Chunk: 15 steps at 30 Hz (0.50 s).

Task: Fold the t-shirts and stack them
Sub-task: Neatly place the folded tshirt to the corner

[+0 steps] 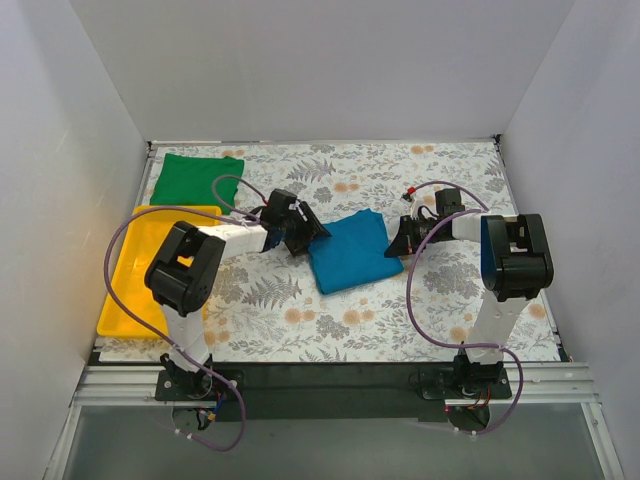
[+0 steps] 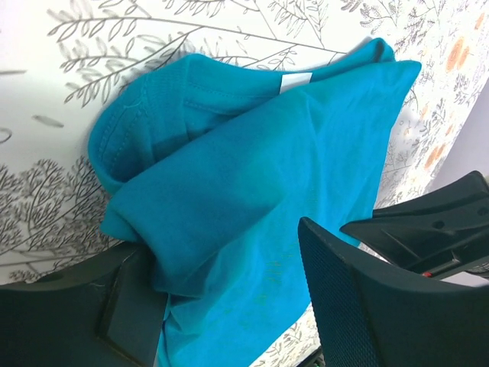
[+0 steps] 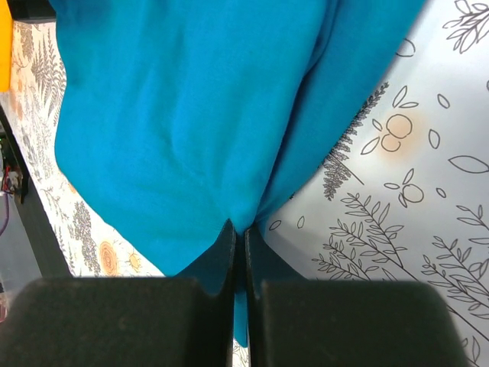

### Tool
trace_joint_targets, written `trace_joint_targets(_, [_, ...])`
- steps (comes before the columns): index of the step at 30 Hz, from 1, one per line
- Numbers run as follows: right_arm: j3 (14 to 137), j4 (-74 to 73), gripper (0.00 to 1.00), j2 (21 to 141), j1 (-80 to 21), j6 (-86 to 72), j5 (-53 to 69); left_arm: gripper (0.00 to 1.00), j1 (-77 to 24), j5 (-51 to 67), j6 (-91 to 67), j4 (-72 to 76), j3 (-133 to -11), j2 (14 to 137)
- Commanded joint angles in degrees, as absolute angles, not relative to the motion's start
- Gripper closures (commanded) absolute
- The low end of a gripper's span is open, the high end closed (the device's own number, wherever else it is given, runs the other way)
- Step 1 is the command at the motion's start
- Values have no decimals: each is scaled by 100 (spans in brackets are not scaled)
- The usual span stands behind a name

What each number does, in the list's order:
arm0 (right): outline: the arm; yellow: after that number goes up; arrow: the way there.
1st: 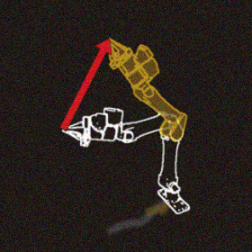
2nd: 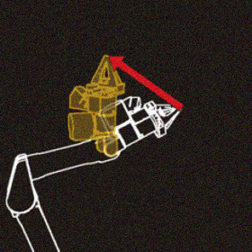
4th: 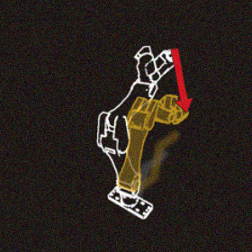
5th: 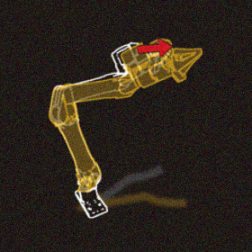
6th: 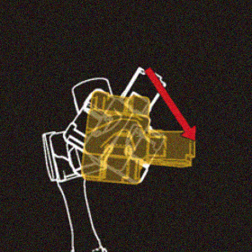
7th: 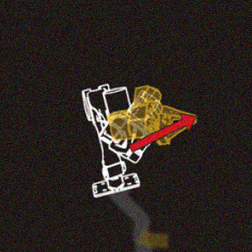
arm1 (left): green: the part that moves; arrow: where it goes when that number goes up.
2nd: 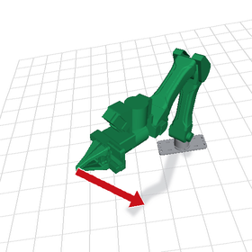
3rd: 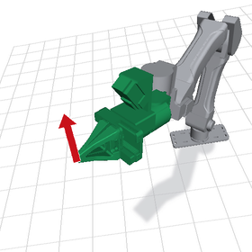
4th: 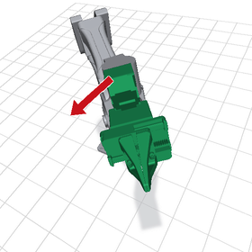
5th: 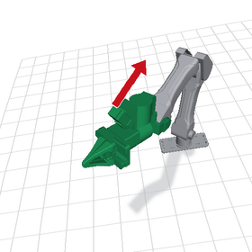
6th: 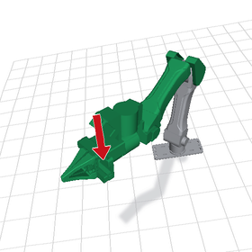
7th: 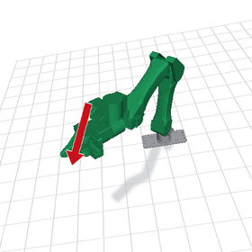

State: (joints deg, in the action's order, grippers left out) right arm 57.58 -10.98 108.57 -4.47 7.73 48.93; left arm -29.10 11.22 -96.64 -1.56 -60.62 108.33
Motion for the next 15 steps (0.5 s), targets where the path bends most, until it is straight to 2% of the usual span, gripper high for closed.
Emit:
trace_joint_targets(1, [5845,-1239,99,10784,-413,861,5010,38,-2909,712,-9132,-1019,-6055,11364])
trace_joint_targets(8, [5854,-1266,99,10793,-404,870,5010,54,-2935,800,-8992,-1072,-6433,11689])
trace_joint_targets(9, [5854,-1257,99,10793,-396,870,5010,60,-2953,809,-8983,-1064,-6477,11716])
trace_joint_targets(15, [5871,-1274,99,10811,-387,879,5027,81,-3050,1124,-8702,-871,-6697,11927])
